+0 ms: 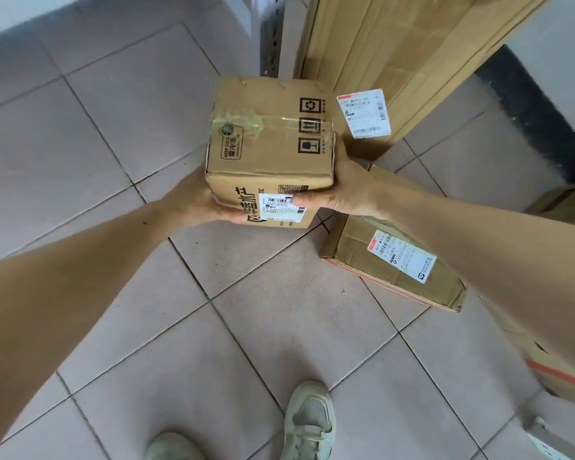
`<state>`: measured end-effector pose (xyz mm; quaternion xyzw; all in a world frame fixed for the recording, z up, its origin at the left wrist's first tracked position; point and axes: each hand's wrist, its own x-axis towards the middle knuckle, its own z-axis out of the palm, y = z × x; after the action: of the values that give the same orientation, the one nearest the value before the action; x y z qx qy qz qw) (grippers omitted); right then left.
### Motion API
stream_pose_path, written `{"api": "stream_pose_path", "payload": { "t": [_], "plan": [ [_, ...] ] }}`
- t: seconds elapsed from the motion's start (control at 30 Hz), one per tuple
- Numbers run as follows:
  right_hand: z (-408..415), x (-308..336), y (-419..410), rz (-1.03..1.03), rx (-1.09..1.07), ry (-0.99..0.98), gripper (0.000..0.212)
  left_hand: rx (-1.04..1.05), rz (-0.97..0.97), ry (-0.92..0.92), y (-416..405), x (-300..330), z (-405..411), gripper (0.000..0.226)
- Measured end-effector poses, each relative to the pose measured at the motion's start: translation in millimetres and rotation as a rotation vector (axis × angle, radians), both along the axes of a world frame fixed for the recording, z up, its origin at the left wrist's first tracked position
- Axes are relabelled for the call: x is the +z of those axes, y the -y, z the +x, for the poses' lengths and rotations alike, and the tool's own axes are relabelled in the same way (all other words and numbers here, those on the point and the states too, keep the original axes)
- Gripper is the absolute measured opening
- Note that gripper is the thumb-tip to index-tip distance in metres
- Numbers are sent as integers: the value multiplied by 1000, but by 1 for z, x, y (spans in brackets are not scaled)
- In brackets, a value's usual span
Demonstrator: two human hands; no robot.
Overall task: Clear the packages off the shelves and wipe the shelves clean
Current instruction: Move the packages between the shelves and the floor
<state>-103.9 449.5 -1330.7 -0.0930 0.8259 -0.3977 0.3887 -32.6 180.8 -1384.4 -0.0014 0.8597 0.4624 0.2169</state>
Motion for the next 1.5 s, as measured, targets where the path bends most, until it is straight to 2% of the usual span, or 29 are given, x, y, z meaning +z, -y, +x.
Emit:
{"api": "stream_pose_path", "payload": {
  "t": [0.13,0.27,0.4,0.57,0.67,0.8,0.87,0.9,0.97,1.07,1.1,1.2,1.23,1.4,1.5],
  "plan": [
    [16,51,-1,-33,-21,47,130,-7,-8,11,7,51,19,100],
    [25,131,4,-53,-3,63,124,20,-26,-11,9,137,31,102],
    [30,226,8,-93,18,60,109,23,-39,15,14,232,39,107],
    [37,353,23,-76,123,54,135,116,41,28,28,352,62,93],
    [37,431,39,-67,198,49,136,179,-7,-25,32,425,78,77],
    [41,529,62,-48,281,5,117,232,-144,-2,48,520,93,59],
    [48,579,73,-74,274,-9,111,265,-195,3,60,564,100,68],
    [49,599,78,-100,276,-29,111,282,-224,-3,66,588,105,71],
    [54,635,88,-103,290,-42,114,304,-237,-17,76,629,112,61],
    [68,690,109,-110,367,-96,133,313,-272,-15,88,689,134,55],
    [70,703,116,-114,397,-107,131,322,-283,-14,93,707,142,55],
    [80,743,135,-157,452,-126,84,379,-288,-19,108,752,169,49],
    [82,754,144,-167,481,-154,83,412,-285,-17,115,766,180,47],
    [105,807,202,-221,615,-259,118,508,-303,-102,145,832,228,46],
    [126,837,237,-272,661,-278,112,568,-332,-131,174,862,256,51]
  ]
}}
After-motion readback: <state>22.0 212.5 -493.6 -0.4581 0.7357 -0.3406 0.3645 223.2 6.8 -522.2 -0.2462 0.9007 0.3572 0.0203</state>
